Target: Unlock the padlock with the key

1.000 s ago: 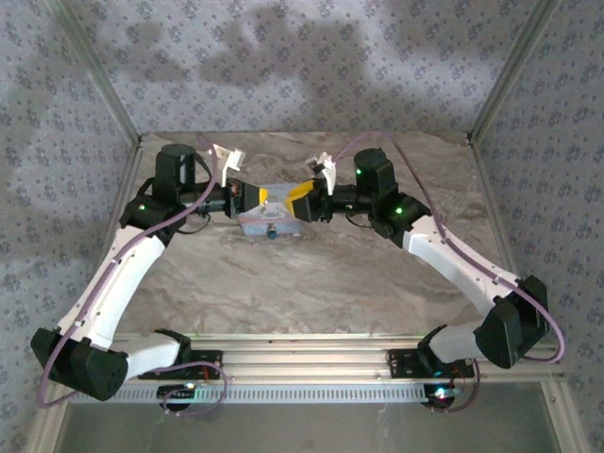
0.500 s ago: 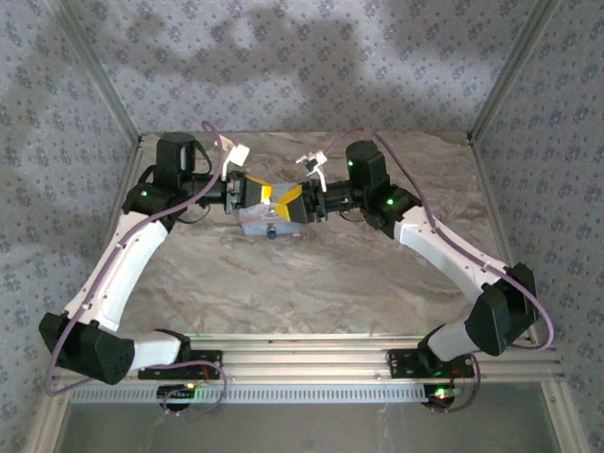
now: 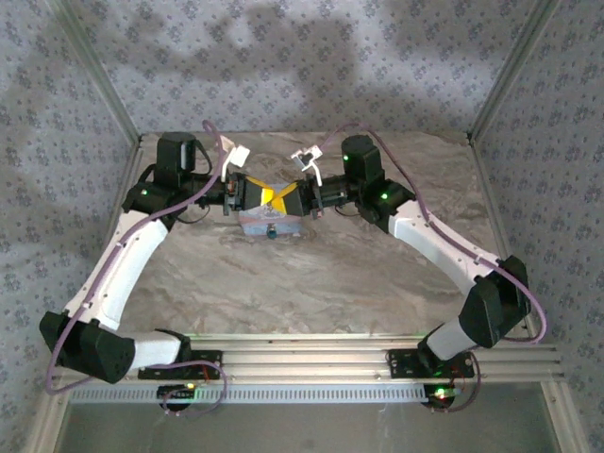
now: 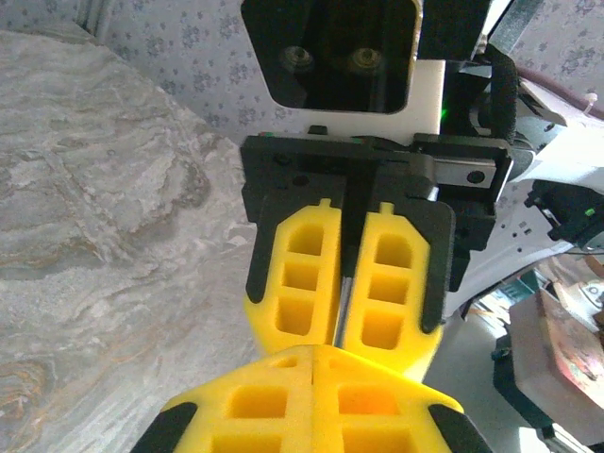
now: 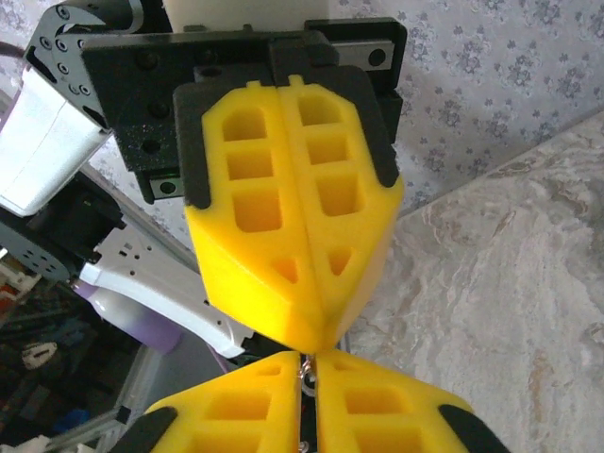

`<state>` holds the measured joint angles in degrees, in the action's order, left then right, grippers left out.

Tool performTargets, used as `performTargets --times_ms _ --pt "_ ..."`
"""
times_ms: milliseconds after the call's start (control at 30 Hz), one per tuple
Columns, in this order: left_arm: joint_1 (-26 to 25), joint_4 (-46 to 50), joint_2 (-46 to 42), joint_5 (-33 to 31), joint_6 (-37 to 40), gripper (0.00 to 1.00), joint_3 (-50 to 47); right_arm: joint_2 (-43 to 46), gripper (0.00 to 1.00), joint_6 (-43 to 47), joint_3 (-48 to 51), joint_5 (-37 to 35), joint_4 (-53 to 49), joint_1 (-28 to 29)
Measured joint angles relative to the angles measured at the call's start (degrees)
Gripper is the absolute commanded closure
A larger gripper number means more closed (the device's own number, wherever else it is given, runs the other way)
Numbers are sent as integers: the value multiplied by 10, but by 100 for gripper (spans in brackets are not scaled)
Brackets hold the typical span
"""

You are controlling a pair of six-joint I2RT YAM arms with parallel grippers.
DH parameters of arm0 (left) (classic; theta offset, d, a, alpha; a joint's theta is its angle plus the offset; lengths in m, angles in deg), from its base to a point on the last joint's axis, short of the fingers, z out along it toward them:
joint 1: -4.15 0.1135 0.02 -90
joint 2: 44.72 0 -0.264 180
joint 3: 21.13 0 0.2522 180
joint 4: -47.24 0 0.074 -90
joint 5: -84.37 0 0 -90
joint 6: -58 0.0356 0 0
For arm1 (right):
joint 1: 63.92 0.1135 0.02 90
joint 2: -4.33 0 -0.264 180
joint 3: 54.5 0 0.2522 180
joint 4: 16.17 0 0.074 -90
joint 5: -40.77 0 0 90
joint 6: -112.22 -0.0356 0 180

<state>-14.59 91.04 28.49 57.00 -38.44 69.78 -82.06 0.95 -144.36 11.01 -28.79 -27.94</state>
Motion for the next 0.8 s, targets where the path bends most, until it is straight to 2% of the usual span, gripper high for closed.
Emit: performTargets --times_ms 100,467,567,633,700,800 --pt "0 3 1 -1 0 100 0 -8 100 -3 -3 6 0 0" --pt "4 -7 5 -3 -16 100 1 -18 100 -29 1 10 35 3" --pt "4 -12 6 -5 -22 100 1 -18 83 -45 9 8 56 3" --pt "2 -16 8 -4 -24 100 1 -18 77 -52 13 4 67 6" --pt "1 -17 10 -4 -26 100 1 -18 79 -54 14 3 72 12" --pt "0 -19 12 0 -29 100 1 -18 98 -54 15 -1 73 14"
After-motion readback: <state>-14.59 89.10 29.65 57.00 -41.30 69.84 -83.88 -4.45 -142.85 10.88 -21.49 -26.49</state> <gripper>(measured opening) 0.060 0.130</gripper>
